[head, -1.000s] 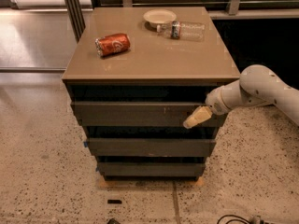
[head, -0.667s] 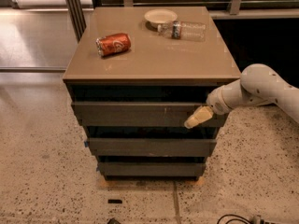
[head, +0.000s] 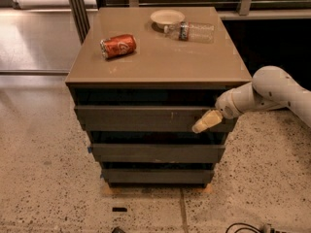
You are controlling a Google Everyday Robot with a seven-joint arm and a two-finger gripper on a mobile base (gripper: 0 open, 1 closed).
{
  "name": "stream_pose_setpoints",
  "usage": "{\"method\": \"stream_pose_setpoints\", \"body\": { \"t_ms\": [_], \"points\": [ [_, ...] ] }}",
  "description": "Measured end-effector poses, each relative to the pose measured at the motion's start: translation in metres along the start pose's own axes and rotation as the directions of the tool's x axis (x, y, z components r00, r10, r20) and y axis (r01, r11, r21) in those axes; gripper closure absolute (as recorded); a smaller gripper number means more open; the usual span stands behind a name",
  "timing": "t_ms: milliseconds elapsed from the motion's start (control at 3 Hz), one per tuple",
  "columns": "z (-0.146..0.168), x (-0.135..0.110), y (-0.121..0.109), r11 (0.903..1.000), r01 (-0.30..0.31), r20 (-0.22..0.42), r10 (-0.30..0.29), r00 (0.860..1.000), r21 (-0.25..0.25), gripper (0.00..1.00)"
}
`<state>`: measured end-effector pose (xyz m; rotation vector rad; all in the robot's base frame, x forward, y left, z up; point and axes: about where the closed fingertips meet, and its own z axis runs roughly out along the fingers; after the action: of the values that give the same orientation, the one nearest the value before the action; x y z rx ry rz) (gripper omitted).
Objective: Open top drawer
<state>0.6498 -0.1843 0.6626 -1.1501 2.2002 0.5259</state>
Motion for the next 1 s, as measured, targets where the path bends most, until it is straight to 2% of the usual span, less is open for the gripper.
{"method": "stream_pose_setpoints", "body": {
  "t_ms": [667, 1000],
  "points": [
    [0.001, 0.000, 0.010, 0.9999, -0.009, -0.010, 0.009, 1.000, -0.012, 0.00],
    [-0.033, -0.018, 0.039, 0.9984, -0.044, 0.026, 0.044, 0.999, 0.034, 0.00]
  ]
}}
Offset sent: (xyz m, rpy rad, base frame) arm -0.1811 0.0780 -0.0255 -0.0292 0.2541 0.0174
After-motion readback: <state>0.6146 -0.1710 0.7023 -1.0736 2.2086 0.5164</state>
